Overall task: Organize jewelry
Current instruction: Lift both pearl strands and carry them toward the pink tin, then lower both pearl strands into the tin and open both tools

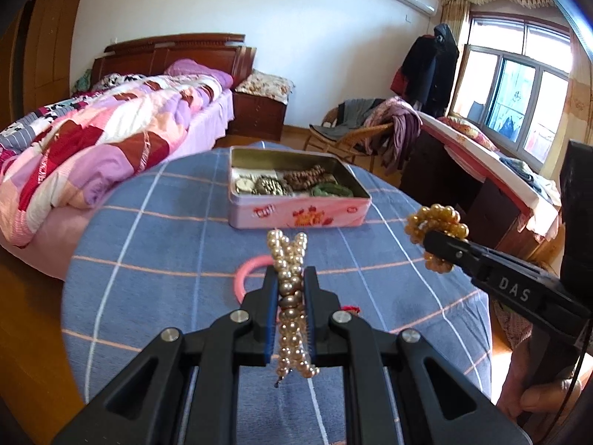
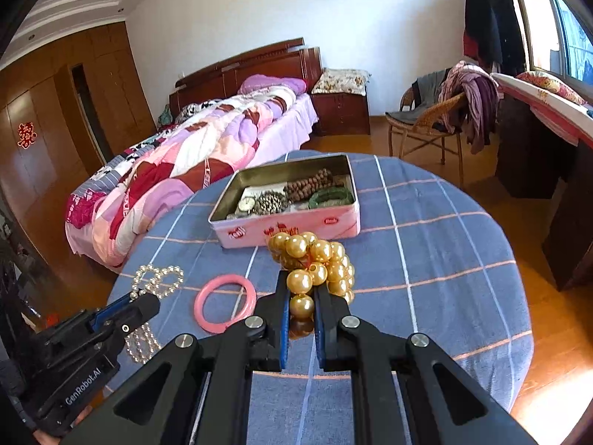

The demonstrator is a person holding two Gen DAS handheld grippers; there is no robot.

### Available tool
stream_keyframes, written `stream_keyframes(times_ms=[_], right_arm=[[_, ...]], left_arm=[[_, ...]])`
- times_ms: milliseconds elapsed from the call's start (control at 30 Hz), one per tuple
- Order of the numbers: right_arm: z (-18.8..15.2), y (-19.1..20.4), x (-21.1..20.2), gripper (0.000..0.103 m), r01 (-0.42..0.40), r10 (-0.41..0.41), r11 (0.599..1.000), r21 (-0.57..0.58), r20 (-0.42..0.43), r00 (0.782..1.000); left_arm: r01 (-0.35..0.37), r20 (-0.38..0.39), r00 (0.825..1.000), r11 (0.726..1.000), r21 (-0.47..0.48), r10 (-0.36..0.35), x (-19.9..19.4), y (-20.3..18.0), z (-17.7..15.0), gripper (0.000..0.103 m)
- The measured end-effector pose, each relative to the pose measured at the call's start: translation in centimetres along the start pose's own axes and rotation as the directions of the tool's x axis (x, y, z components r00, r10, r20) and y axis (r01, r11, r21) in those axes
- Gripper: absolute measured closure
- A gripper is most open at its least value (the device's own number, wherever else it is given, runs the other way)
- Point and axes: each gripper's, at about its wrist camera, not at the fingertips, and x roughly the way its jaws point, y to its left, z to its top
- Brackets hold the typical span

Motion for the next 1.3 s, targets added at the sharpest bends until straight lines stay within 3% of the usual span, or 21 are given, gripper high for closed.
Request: stream_keyframes(times_ms=[233, 433, 600, 733, 1000, 1300], right_arm=[[2.1, -0.1, 1.1, 0.093, -0.013, 0.014, 1.000, -0.015, 0.016, 1.000], [6.9, 0.8, 2.4, 0.093, -0.024, 0.029, 0.998, -0.054, 0.101, 0.995], [10.6, 1.2, 5.4, 0.093, -0.021, 0.028, 0.998, -0.061, 0.131, 0.991], [12.8, 1.1, 9.7, 0.093, -0.018, 0.022, 0.999, -0.049, 0.101, 0.995], [12.6, -0.4, 17.9, 0.093, 0.021, -0.022, 0.999, -0.030, -0.039, 0.999], [12.3, -1.2, 20.6, 0.092, -0.006, 0.004, 1.000, -0.020, -0.110, 0.994]], left_arm=[[0.038, 0.027, 0.999, 0.999, 0.009, -0.038, 0.4, -0.1, 1.8, 0.089], [0.051, 0.120, 0.991, 0.998, 0.035, -0.055, 1.6, -0.3, 6.8, 0.089], [0.046, 0.142, 0.989, 0.998, 0.037, -0.051, 5.1, -0.3, 10.6, 0.089], [0.037, 0.103, 0.994, 0.999, 0.018, -0.039, 8.4, 0.0, 12.0, 0.089], [-0.004, -0.019, 1.000, 1.000, -0.011, 0.004, 14.6, 1.0, 12.0, 0.089], [-0.047, -0.084, 0.995, 0.999, -0.001, 0.046, 16.7, 0.7, 11.3, 0.089]])
